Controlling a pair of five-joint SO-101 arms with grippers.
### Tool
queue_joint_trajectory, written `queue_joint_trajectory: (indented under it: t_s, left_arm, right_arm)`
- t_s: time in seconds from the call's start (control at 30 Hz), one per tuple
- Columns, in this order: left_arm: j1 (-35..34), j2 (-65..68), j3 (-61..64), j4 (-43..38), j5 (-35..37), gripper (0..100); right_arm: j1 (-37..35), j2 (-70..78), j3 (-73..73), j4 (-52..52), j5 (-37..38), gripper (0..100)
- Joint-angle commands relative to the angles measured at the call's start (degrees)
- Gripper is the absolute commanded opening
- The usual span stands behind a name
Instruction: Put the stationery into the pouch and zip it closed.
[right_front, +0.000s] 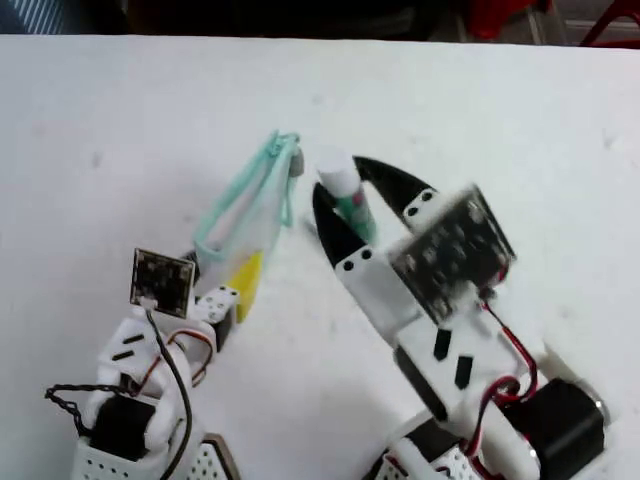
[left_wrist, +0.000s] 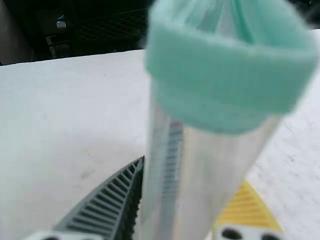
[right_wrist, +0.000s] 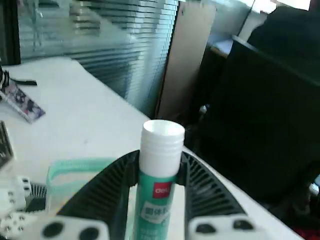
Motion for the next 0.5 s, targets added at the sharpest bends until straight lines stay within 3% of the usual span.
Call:
queue_joint_trajectory:
  t_s: [0.0,0.13,0.47]
  left_arm:
    - [4.35,0.31,-0.53,0.44,-0.79,22]
    - [6.55,0.31,-0.62,1.85,-4.57,22]
    - [6.37,0.22,-0.79,1.76,-4.75,22]
  right_arm:
    - [-5.93,-0.75,0.7,-10.86,0.88,1.7]
    - [-11.56,1.71,0.79,-17.19,1.23,1.7]
    - [-11.82,9.89,7.38,-18.15,0.7,1.7]
